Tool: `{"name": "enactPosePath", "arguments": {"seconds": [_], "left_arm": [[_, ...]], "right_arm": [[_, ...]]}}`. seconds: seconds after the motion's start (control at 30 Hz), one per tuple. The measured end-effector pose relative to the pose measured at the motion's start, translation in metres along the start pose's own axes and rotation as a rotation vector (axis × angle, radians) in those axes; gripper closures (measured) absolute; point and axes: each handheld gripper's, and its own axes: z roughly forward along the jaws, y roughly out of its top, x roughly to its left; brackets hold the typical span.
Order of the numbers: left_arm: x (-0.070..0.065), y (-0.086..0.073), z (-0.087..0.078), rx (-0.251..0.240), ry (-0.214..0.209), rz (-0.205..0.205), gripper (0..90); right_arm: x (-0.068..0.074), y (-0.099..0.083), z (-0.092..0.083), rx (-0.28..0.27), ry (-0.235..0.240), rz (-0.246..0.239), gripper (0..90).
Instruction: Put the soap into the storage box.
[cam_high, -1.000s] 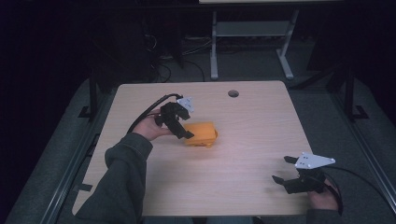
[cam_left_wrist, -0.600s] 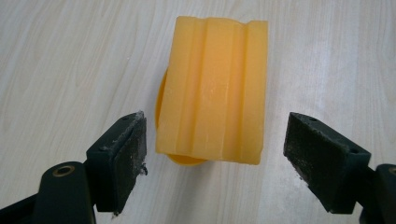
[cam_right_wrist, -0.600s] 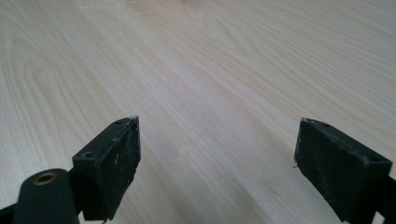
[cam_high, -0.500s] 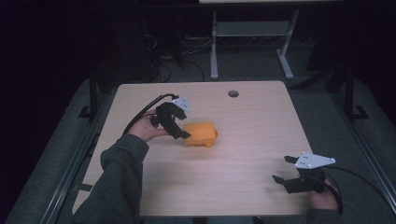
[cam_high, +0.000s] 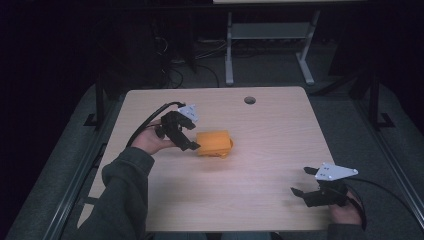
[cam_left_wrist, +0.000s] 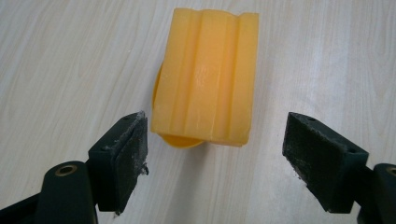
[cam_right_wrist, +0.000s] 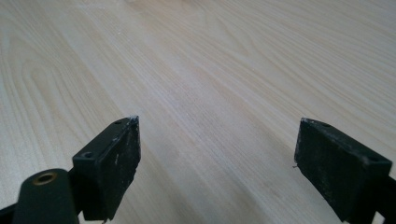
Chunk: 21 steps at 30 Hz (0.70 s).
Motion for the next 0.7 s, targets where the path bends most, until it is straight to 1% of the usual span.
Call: {"name": "enactPosePath", "arguments": {"seconds": [0.1, 0.23, 0.37, 0.43, 0.5, 0.53, 0.63, 0.7], "left_arm": [[-0.002, -0.002, -0.001, 0.009, -0.005, -0.006, 21.7], [-0.005, -0.005, -0.004, -0.003, 0.002, -0.006, 21.9], [-0.007, -0.009, -0.004, 0.005, 0.004, -0.008, 21.8], [-0.008, -0.011, -0.005, -0.005, 0.005, -0.018, 21.8], [-0.009, -0.012, -0.006, -0.004, 0.003, -0.023, 21.8], [-0.009, -0.013, -0.007, 0.005, 0.001, -0.017, 21.8], [-0.012, -0.014, -0.008, -0.010, 0.006, -0.024, 21.8], [-0.014, -0.014, -0.009, -0.011, 0.008, -0.020, 21.8]], "right_arm": [[0.000, 0.000, 0.000, 0.002, -0.001, 0.001, 13.9], [0.001, 0.000, 0.000, 0.002, -0.002, 0.004, 13.9], [0.001, 0.000, 0.000, 0.003, -0.002, 0.006, 13.9], [0.001, 0.001, 0.000, 0.001, -0.001, 0.008, 13.9], [0.002, 0.001, 0.001, 0.000, -0.003, 0.003, 13.9], [0.002, 0.001, 0.001, 0.000, -0.003, 0.002, 13.9], [0.002, 0.001, 0.001, 0.003, -0.004, 0.000, 13.9], [0.002, 0.001, 0.001, 0.006, -0.006, -0.004, 13.9]]}}
